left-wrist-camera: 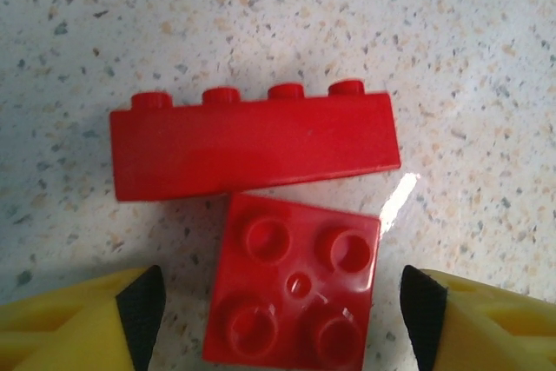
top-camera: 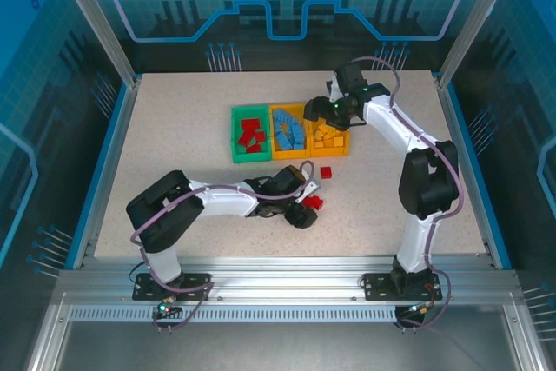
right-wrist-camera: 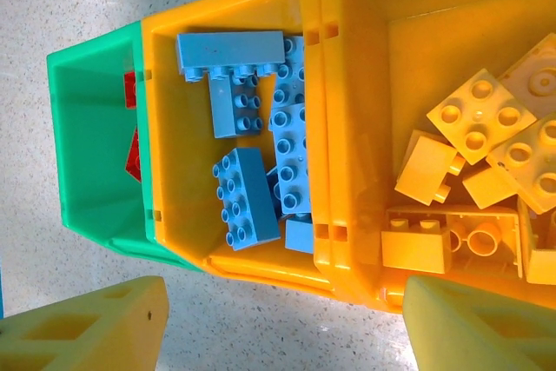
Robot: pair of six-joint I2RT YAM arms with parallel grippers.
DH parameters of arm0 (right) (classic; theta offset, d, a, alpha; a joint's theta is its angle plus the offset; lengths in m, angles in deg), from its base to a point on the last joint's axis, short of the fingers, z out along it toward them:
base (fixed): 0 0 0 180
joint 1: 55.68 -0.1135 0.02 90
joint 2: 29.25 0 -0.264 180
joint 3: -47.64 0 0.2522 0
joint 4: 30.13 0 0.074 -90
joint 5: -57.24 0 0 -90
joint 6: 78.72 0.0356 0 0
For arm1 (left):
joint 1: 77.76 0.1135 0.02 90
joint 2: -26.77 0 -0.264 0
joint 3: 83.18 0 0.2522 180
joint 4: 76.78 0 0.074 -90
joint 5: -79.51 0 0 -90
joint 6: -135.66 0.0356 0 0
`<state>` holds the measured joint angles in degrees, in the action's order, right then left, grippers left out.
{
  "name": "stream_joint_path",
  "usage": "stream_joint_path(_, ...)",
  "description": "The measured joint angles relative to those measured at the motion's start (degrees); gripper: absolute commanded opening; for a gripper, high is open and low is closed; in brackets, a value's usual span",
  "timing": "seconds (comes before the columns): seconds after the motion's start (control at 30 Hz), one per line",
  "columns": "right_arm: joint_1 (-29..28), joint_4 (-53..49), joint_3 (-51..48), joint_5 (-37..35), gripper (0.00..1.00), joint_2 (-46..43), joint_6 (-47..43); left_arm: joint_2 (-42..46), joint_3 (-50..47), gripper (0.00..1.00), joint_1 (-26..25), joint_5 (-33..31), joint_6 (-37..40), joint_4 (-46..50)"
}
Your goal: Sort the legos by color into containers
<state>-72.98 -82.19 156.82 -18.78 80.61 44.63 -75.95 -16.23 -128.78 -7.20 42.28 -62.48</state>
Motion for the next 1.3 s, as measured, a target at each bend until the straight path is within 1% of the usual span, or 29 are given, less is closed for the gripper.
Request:
stream_joint_path(0.13, 0.61, 0.26, -1.01, -0.02, 0.73, -0.70, 0.00, -0.20, 0.04, 0.45, 0.02, -0.02, 0.63, -0.04)
stream_joint_path(0.2, 0.87, 0.55, -1.55, 0.00, 0.73, -0.92, 0.00, -0.20, 0.02, 0.39, 0.00, 0.00, 0.63, -0.04)
stream_joint_path(0.37, 1.03, 0.83, -4.17, -0.31, 0.73, -2.40, -0.48, 2.47, -0.72, 0.36, 0.00, -0.92, 0.33, 0.04)
stream_joint_path(0.57, 1.14, 1.01, -9.09, -1.92, 0.71, -6.19, -2.84, 11.28, -2.69, 0.35, 0.13, -5.07, 0.37, 2.05)
stream_joint_path(0.67, 0.87, 0.85, -13.05, -3.54, 0.71, -9.20, -3.96, 15.39, -2.67, 0.34, 1.33, -6.60, 0.37, 3.19)
stream_joint_path(0.77, -0.37, 0.66, -16.90, -5.79, 0.71, -12.09, -4.94, 17.73, -2.56, 0.34, 5.22, -7.58, 0.37, 4.17)
stream_joint_path(0.97, -4.76, 0.72, -23.32, -9.75, 0.71, -14.78, -5.81, 17.51, 1.53, 0.34, 16.90, -8.70, 0.15, 7.67)
stream_joint_path(1.1, -5.77, 0.94, -27.02, -11.85, 0.70, -14.58, -5.77, 13.11, 8.33, 0.34, 23.34, -8.68, -1.86, 9.42)
stream_joint_path(1.2, -6.27, 1.29, -27.78, -13.64, 0.70, -13.22, -5.75, 8.98, 12.44, 0.34, 26.56, -8.68, -3.85, 10.38)
stream_joint_path(1.3, -7.13, 1.99, -27.80, -15.47, 0.70, -11.10, -5.79, 4.79, 16.22, 0.34, 28.57, -9.09, -5.99, 12.46)
